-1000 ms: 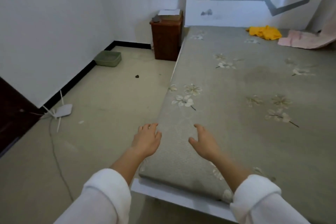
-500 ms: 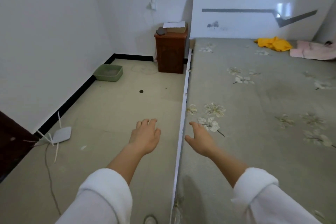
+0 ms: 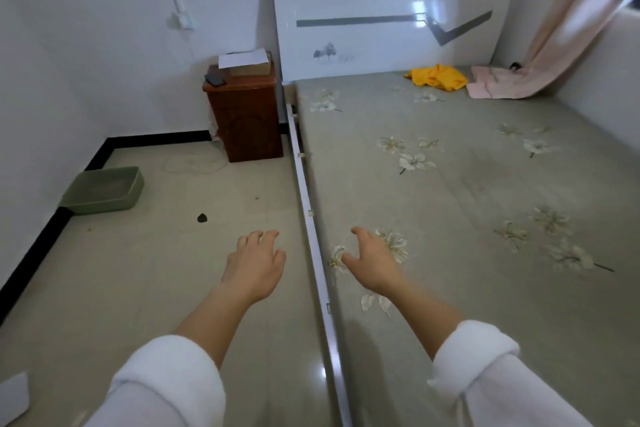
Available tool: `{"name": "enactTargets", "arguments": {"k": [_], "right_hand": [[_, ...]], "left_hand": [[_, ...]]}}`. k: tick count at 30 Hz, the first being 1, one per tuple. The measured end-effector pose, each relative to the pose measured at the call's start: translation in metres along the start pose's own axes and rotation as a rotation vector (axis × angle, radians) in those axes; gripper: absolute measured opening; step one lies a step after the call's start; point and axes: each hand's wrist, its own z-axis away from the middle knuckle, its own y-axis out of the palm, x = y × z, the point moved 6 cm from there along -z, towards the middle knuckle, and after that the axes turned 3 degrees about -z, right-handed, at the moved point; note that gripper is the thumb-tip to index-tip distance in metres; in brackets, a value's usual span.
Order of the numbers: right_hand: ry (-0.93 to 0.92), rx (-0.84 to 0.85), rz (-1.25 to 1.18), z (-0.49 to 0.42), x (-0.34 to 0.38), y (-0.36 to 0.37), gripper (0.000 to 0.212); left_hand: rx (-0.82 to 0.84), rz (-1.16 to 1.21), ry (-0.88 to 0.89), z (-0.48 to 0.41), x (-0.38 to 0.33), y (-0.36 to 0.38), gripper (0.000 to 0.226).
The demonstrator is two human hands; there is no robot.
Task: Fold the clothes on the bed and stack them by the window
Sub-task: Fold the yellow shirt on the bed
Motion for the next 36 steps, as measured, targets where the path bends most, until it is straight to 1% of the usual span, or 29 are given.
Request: {"name": "enactTargets", "arguments": {"k": [4, 10, 15, 19, 21, 28, 31, 36], "right_hand": [[0.057, -0.049, -0.034, -0.057, 0.011, -0.008, 0.062], [0.110, -0.148, -0.040, -0.185, 0.046, -0.024, 0.062], [0.194, -0.144, -0.016, -0.282, 0.072, -0.037, 0.063], [0.244, -0.183, -0.019, -0.353, 0.080, -0.062, 0.063], [0.267, -0.209, -0.028, -0.390, 0.081, -0.076, 0.063], [0.331, -0.263, -0.047, -0.535, 0.064, -0.121, 0.062], [0.381, -0.292, -0.070, -0.604, 0.048, -0.146, 0.062], [0.454, -0.272, -0.084, -0.698, 0.036, -0.176, 0.064]], "left_hand": [[0.003, 0.008, 0.059, -0.082, 0.008, -0.014, 0.046], [0.013, -0.001, 0.210, -0.229, 0.023, -0.045, 0.046], [0.042, 0.007, 0.286, -0.350, 0.031, -0.081, 0.047], [0.061, 0.008, 0.322, -0.434, 0.027, -0.101, 0.043], [0.070, 0.009, 0.354, -0.477, 0.022, -0.105, 0.042], [0.097, -0.022, 0.425, -0.646, -0.011, -0.109, 0.048], [0.151, -0.027, 0.443, -0.724, -0.034, -0.111, 0.049], [0.196, -0.028, 0.485, -0.830, -0.059, -0.115, 0.050]]}}
